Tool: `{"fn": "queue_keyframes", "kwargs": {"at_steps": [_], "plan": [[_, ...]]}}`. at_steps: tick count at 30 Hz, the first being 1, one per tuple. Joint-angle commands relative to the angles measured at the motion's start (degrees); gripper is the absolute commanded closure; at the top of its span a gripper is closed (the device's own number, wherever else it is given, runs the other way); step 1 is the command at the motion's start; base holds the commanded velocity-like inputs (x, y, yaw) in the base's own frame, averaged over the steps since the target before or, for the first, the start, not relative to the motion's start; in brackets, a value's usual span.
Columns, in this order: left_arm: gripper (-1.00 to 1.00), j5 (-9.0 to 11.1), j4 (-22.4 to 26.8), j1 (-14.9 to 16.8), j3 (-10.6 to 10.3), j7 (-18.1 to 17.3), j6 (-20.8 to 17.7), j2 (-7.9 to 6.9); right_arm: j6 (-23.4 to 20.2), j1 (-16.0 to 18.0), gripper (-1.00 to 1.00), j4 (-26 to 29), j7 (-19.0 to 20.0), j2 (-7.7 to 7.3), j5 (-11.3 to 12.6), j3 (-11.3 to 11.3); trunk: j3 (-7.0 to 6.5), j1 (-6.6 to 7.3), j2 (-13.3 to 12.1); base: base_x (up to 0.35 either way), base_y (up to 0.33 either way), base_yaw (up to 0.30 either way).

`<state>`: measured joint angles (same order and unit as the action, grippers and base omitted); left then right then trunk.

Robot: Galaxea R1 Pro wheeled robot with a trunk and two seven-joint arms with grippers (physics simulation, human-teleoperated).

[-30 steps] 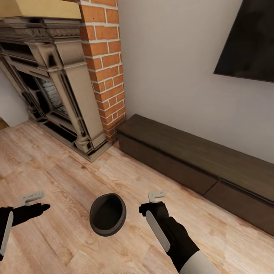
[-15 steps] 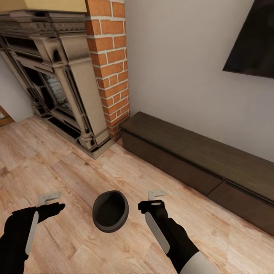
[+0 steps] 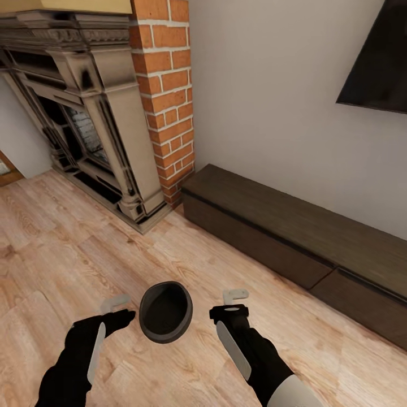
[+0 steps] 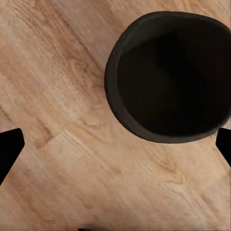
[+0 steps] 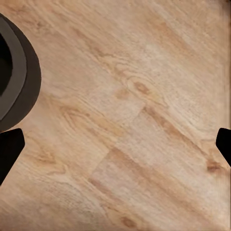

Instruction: Place each of the two pumpkins and all three candles from the living room inside a cabinet in the living room (use any cabinet), then make sure every cabinet is closed, and position the cauldron so it is next to a table in the living room.

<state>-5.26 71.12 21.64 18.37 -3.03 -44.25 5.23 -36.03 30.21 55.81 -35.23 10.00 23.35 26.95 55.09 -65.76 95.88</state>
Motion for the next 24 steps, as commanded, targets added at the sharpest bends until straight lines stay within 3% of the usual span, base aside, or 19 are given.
{"fn": "queue_keyframes", "kwargs": {"at_steps": [1,3,7,17,24], "plan": [[-1.00,-0.5,-0.9,0.1,-0.8,1.7,1.2,0.73,-0.1,0.0,-1.00,0.1,-0.7,0.00,0.5,0.1,0.05,0.00,0.0,0.000,0.000,0.017],[-1.00,-0.3,-2.3,0.1,-3.2,5.7,4.1,2.18,0.0,0.0,-1.00,0.2,-0.8,0.00,0.4,0.1,0.05,0.00,0.0,0.000,0.016,0.008],[-1.00,-0.1,-2.9,0.1,-4.8,9.2,5.5,3.09,0.0,0.0,-1.00,0.2,-0.9,0.00,0.3,0.3,0.05,0.00,0.0,0.000,0.167,0.002],[-1.00,-0.1,-3.1,0.1,-5.2,10.1,5.9,3.29,0.2,0.0,-1.00,0.1,-1.0,0.00,0.3,0.5,0.05,0.00,0.0,0.007,0.069,0.000],[-1.00,-0.1,-3.1,0.1,-5.3,10.2,6.9,3.29,0.1,0.0,-1.00,0.1,-0.9,0.00,0.4,0.5,0.05,0.00,0.0,0.178,0.043,0.000]]}}
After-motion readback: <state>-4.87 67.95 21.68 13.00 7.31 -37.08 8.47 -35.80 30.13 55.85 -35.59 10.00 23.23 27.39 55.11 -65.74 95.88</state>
